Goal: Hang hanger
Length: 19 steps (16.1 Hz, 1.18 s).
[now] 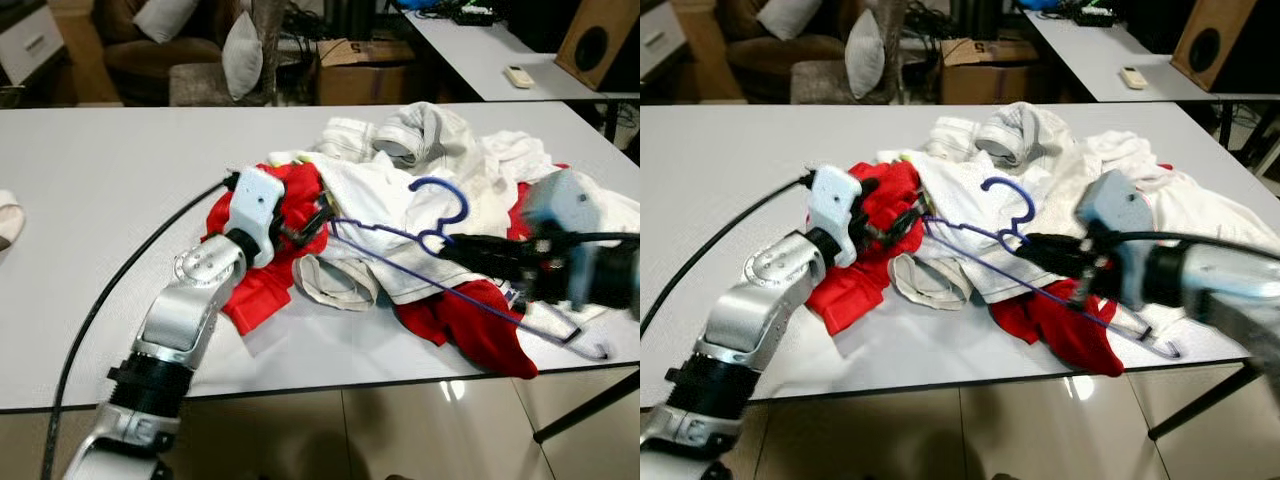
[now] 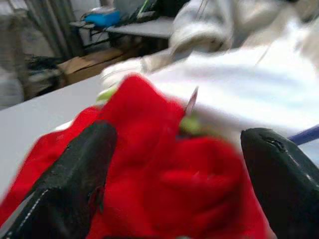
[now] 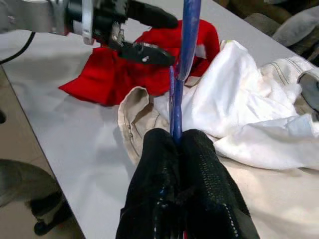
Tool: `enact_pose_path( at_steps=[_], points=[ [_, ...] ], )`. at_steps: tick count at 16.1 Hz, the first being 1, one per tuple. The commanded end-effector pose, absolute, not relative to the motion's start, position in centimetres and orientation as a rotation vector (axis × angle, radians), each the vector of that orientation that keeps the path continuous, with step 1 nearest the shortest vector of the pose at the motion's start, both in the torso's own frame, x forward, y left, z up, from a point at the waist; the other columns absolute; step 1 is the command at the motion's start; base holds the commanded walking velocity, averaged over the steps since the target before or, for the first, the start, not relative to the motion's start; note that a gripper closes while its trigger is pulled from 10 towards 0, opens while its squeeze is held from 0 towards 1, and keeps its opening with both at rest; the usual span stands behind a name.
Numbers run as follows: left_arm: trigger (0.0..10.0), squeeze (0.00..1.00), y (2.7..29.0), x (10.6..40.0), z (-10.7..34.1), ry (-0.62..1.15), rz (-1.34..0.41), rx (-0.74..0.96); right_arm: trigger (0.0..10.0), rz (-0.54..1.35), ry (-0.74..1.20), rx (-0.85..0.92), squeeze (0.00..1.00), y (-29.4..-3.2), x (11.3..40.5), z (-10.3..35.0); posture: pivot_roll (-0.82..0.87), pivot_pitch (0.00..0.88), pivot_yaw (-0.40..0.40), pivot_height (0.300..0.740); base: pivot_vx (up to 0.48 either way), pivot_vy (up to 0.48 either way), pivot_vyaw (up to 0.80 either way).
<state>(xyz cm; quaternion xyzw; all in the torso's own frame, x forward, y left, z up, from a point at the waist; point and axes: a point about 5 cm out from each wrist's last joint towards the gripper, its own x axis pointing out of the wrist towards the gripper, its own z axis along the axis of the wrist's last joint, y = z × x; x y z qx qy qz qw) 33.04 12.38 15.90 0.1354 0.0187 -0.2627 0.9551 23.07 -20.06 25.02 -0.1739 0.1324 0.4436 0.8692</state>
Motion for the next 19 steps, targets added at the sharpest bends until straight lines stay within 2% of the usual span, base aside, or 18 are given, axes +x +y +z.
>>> enact_pose_path(
  at_steps=[1, 5, 9, 11, 13, 16, 19],
  points=[
    [10.0, 0.00, 13.3, 33.7, 15.3, 0.054, -0.473, 0.415, 10.0, 0.962, 0.259, -0.397, 0.00, -20.5, 22.3, 26.4, -0.16, 0.000, 0.018, 0.740, 0.000, 0.000, 0.00],
    [10.0, 0.00, 16.5, 35.3, 16.3, 0.017, -0.243, 0.432, 10.0, 0.928, 0.200, -0.366, 0.00, -22.4, 21.9, 29.2, -0.16, 0.000, 0.014, 0.740, 0.000, 0.000, 0.00],
    [10.0, 0.00, 18.3, 35.7, 16.8, -0.014, -0.193, 0.379, 10.0, 0.971, 0.108, -0.268, 0.00, -22.6, 21.3, 29.8, -0.14, 0.000, 0.011, 0.740, 0.000, 0.000, 0.00],
    [10.0, 0.00, 19.3, 35.8, 16.8, -0.011, -0.160, 0.382, 10.0, 0.915, -0.016, -0.199, 0.00, -23.3, 21.9, 31.0, -0.14, 0.000, 0.013, 0.740, 0.000, 0.000, 0.00],
    [10.0, 0.00, 20.1, 35.8, 17.7, -0.047, -0.139, 0.331, 10.0, 0.789, -0.176, -0.118, 0.00, -24.0, 23.3, 32.7, -0.14, 0.000, 0.017, 0.740, 0.000, 0.000, 0.00],
    [10.0, 0.00, 20.0, 35.5, 20.1, -0.179, -0.243, 0.133, 10.0, 0.845, -0.151, -0.078, 0.00, -22.7, 23.4, 31.4, -0.14, 0.000, 0.020, 0.740, 0.000, 0.000, 0.00],
    [10.0, 0.00, 20.0, 35.1, 20.2, -0.181, -0.281, 0.180, 10.0, 0.829, -0.138, -0.052, 0.00, -22.2, 23.8, 30.7, -0.13, 0.000, 0.020, 0.740, 0.000, 0.000, 0.00]
  ],
)
